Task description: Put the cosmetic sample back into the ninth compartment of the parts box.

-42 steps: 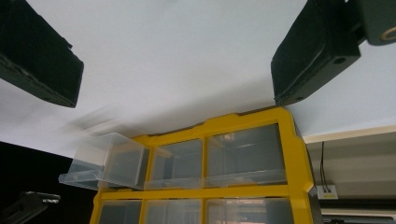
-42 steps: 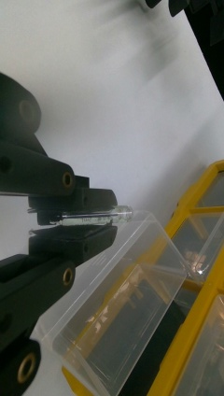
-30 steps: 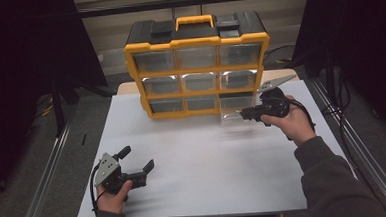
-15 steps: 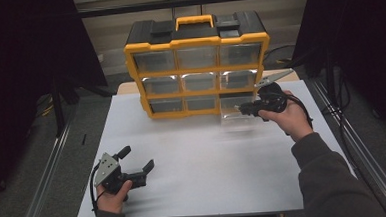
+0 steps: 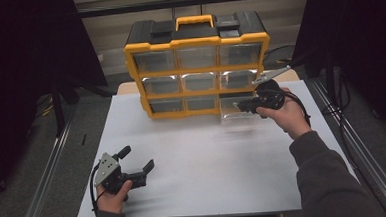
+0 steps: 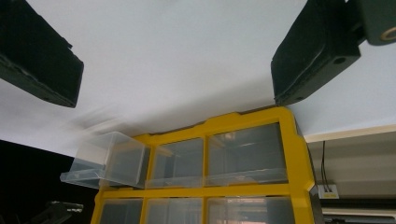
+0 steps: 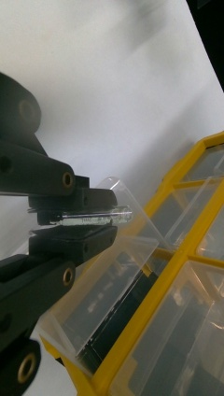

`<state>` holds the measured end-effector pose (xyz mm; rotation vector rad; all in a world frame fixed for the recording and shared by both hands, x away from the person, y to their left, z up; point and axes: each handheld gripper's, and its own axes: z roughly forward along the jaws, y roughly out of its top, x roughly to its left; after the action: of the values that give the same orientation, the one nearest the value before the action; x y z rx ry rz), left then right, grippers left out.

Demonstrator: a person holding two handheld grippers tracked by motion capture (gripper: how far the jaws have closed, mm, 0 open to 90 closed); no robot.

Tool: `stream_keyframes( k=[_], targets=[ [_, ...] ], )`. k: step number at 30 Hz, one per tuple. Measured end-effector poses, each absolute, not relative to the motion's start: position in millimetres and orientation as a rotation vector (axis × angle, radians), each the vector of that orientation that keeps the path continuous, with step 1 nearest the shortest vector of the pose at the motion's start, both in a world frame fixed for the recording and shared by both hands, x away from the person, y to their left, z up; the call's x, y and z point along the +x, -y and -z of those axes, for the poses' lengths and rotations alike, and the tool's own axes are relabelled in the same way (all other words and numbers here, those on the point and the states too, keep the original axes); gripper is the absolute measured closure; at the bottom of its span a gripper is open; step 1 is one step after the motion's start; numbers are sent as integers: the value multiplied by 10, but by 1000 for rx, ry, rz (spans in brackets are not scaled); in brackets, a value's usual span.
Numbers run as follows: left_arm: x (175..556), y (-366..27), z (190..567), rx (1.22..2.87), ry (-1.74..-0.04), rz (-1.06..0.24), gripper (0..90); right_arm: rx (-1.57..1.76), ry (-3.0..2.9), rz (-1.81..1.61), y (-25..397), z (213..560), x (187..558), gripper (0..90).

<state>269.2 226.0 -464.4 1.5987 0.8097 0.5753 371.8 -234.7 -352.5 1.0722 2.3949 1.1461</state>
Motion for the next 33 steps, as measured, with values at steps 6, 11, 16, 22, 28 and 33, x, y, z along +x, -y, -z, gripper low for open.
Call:
stream_keyframes(
  k=[6, 11, 16, 22, 28, 33],
  targets=[
    [2691, -2249, 4645, 1585, -815, -569, 27, 1074, -2388, -1142, 2328, 3507, 3763, 815],
    [2694, -2267, 4645, 1609, -803, -577, 27, 1080, -2385, -1153, 2332, 3516, 3788, 815],
    [2692, -2256, 4646, 1600, -808, -573, 27, 1114, -2373, -1132, 2339, 3540, 3818, 815],
    [2695, -2274, 4640, 1603, -797, -574, 25, 1113, -2373, -1124, 2336, 3572, 3851, 815],
    [2698, -2279, 4638, 1612, -788, -580, 25, 1120, -2364, -1102, 2351, 3579, 3867, 815],
    [2696, -2273, 4641, 1605, -794, -573, 25, 1130, -2355, -1093, 2366, 3597, 3886, 815]
  ],
)
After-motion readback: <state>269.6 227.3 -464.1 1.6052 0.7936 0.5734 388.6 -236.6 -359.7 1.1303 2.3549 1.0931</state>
